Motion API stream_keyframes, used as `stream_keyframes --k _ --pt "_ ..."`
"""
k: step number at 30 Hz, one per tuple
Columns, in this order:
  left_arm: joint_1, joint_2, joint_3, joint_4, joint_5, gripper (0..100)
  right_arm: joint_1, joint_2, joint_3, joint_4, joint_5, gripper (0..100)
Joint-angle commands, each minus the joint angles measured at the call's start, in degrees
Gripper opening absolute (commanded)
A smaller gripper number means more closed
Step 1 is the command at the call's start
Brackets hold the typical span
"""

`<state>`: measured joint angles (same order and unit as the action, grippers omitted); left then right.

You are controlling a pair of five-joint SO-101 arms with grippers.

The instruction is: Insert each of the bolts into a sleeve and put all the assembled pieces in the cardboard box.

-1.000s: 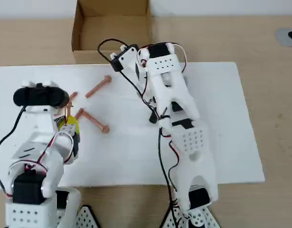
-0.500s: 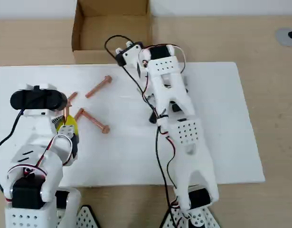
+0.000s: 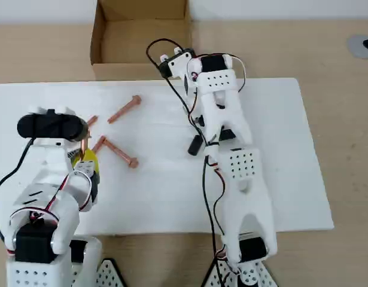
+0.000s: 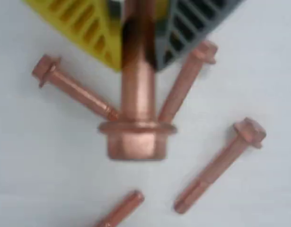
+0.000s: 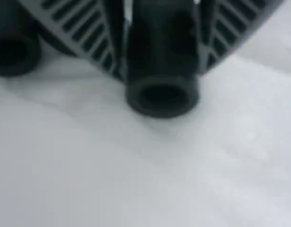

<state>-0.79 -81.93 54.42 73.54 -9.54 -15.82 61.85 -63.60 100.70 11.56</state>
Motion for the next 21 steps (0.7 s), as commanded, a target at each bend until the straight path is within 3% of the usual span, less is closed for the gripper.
stream_keyframes --k 1,15,21 --pt "-0.7 -0.6 -4.3 0.0 -0.7 1 0.1 -0.1 -0.4 1.8 -0.5 0.9" --pt "-0.8 -0.7 -19.3 0.3 -0.6 1 0.7 -34.1 4.1 1.8 -9.6 1.2" --pt "-9.7 -0.7 -23.2 0.0 2.0 1 -1.2 -52.5 9.5 1.8 -9.6 1.2"
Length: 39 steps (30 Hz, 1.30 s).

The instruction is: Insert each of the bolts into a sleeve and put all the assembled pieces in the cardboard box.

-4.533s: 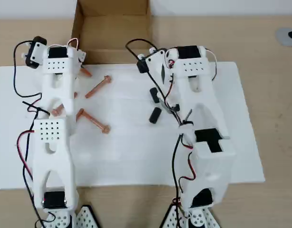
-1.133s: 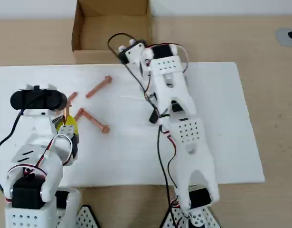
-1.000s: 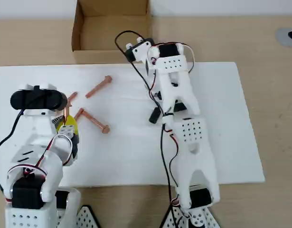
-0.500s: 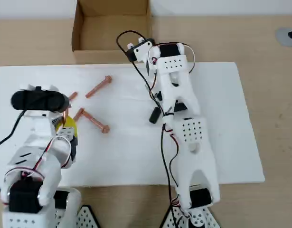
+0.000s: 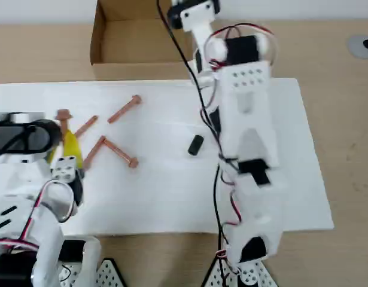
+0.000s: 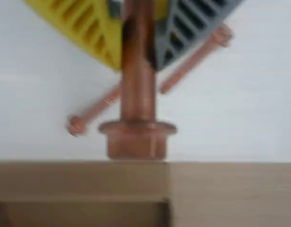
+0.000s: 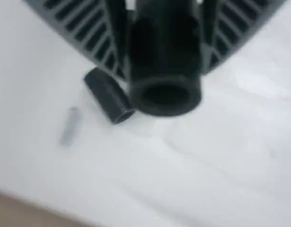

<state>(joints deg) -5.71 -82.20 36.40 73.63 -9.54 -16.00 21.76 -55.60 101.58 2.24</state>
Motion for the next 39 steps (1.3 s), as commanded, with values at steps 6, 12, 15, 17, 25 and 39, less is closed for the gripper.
stream_keyframes --k 6,12,15,17,25,39 --pt "-11.0 -0.5 -12.9 -0.2 15.3 1 -6.2 -29.8 10.3 0.9 -0.4 1.2" --pt "-11.0 -0.5 -18.5 -4.6 25.6 1 -14.4 -44.0 28.2 0.4 -0.1 1.2" --pt "-10.9 -0.5 -18.7 -8.1 26.3 1 -17.5 -50.9 37.8 -2.1 -0.4 1.2" --pt "-10.9 -0.5 -18.7 -9.8 28.0 1 -18.2 -55.4 45.7 -7.1 -0.4 1.2" --pt "-5.5 -0.3 -18.3 -13.2 35.9 1 -18.2 -76.3 88.7 -45.7 -0.4 1.2" --pt "14.9 -0.3 -11.6 -18.0 24.9 1 -31.8 -94.4 122.2 -77.6 -10.6 1.0"
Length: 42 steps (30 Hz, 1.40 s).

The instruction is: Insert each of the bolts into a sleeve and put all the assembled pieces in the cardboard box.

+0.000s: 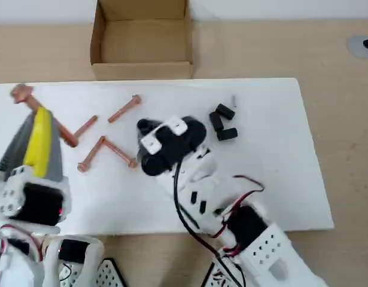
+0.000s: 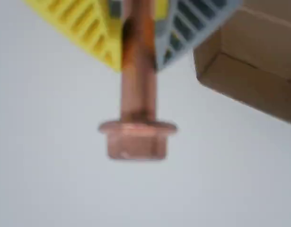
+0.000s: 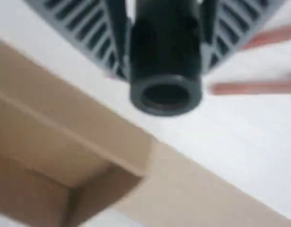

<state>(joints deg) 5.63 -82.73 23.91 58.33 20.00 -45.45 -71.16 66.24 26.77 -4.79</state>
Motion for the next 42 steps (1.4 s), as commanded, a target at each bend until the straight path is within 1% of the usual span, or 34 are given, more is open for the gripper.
stream_keyframes --k 1,7,11,18,20,23,26,28,31,35,39,42 --pt "4.5 0.2 1.2 -3.1 -6.2 1 -2.7 -1.4 0.1 -2.8 -4.4 1.0" --pt "12.0 0.2 6.4 -6.6 -12.8 1 -3.5 -0.9 -4.0 -3.7 -6.9 1.0" --pt "12.7 0.1 12.7 -10.4 -14.8 1 -3.5 -0.9 -5.8 -3.2 -9.6 1.0" --pt "12.7 0.0 22.1 -17.9 -14.3 1 -3.5 -0.9 -5.7 -3.2 -17.7 0.9" --pt "12.7 -0.4 24.6 -20.9 -13.9 1 -3.5 -0.9 -5.7 -3.2 -18.8 0.9" --pt "12.4 -4.1 29.5 -27.7 -10.5 1 -3.5 -0.9 -5.7 -3.1 -20.1 0.9" --pt "12.4 -8.4 34.6 -34.0 -10.1 1 -3.5 -0.9 -5.8 -3.1 -20.8 0.9" --pt "12.4 -10.9 37.2 -36.4 -10.3 1 -3.5 -0.9 -5.8 -3.1 -21.5 0.9" --pt "11.6 -13.5 39.8 -36.9 -10.1 1 -3.6 -0.8 -5.8 -3.1 -21.5 0.9" --pt "11.9 -16.7 41.8 -36.9 -10.1 1 -6.4 0.7 -5.9 -3.1 -21.5 0.9" --pt "12.0 -18.4 41.7 -37.0 -10.3 1 -8.1 5.2 -6.9 -3.2 -21.5 0.9" --pt "11.9 -18.5 41.1 -36.7 -10.3 1 -8.1 7.6 -8.6 -3.2 -21.2 0.9"
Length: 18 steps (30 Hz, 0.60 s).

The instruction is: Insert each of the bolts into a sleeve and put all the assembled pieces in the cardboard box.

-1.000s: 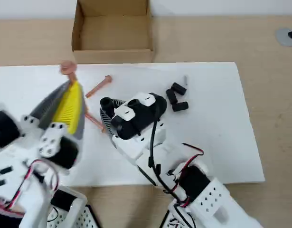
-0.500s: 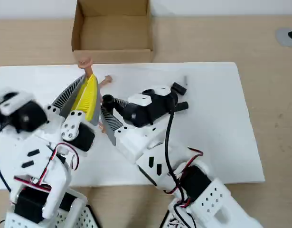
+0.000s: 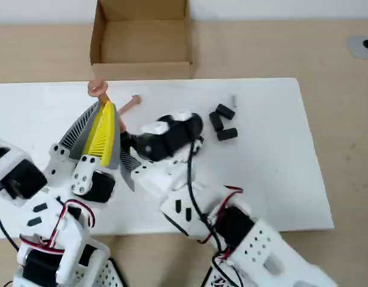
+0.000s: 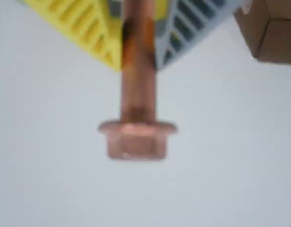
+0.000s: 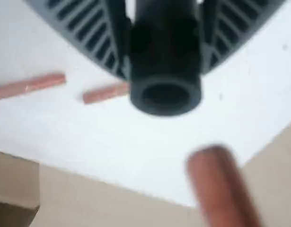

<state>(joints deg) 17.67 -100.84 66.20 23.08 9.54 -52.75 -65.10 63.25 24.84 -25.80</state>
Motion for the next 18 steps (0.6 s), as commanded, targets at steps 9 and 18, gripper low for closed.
stream_keyframes --k 9,18 --pt "-0.4 -0.7 -1.4 4.1 -6.5 1 -0.7 3.2 -7.8 -1.2 3.3 0.9" --pt "-0.3 -0.4 -1.4 4.0 -11.5 1 -0.7 3.3 -7.8 -1.1 4.5 0.9"
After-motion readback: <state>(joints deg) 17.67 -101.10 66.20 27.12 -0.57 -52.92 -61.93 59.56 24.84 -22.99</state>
